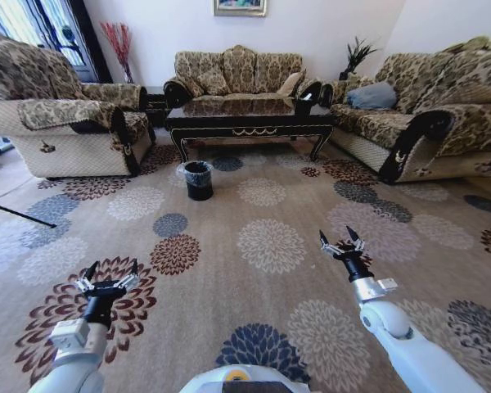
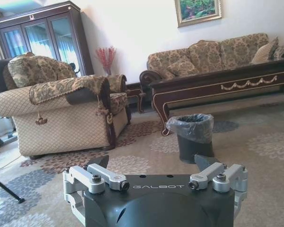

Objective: Move to the front of the table and pick up the trash from the floor, then place it into the trash bin.

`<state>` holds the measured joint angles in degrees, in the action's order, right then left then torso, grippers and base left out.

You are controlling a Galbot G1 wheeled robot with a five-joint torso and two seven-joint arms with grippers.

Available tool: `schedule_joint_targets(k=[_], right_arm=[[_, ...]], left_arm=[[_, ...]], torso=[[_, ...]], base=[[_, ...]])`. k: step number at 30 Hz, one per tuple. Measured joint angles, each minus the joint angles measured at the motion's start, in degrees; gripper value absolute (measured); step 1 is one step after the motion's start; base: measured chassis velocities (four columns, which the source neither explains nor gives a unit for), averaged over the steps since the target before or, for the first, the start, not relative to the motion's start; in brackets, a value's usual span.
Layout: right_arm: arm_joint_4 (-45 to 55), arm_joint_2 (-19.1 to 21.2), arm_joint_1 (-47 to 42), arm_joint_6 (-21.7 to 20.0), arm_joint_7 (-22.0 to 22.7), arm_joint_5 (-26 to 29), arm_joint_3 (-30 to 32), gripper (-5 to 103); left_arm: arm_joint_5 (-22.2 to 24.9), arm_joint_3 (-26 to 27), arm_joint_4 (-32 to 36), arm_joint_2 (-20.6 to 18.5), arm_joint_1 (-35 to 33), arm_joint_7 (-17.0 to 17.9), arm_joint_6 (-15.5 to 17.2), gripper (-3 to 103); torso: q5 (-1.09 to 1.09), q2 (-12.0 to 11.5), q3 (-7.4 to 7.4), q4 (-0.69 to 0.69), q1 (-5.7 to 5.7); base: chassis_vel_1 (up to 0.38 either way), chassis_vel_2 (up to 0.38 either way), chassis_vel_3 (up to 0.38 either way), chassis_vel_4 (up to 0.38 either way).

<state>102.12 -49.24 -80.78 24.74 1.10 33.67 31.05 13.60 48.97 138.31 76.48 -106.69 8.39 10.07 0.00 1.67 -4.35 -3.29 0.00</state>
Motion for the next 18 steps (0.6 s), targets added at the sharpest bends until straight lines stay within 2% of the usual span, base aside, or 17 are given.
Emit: schedule_joint_targets(k=[5, 12, 18], right_arm=[[-0.2, -0.2, 0.0, 0.2, 0.0, -0.1, 0.0, 100], [-0.2, -0.3, 0.0, 0.2, 0.0, -0.4, -0.1, 100], [-0.3, -0.5, -0.1, 0.2, 0.1, -0.8, -0.3, 100]], left_arm=[[0.0, -0.2, -0.4, 0.0, 0.2, 1.5, 0.2, 100], [-0.2, 0.2, -1.1, -0.5, 1.1, 1.6, -0.3, 100], [2.4, 1.1, -1.9, -0.4, 1.7, -1.6, -2.1, 100]], torso=[[0.0, 0.0, 0.0, 0.0, 0.0], [0.0, 0.0, 0.0, 0.0, 0.0], [0.0, 0.0, 0.0, 0.0, 0.0]], base=[[0.0, 0.0, 0.0, 0.0], [0.0, 0.0, 0.0, 0.0], [0.0, 0.0, 0.0, 0.0]])
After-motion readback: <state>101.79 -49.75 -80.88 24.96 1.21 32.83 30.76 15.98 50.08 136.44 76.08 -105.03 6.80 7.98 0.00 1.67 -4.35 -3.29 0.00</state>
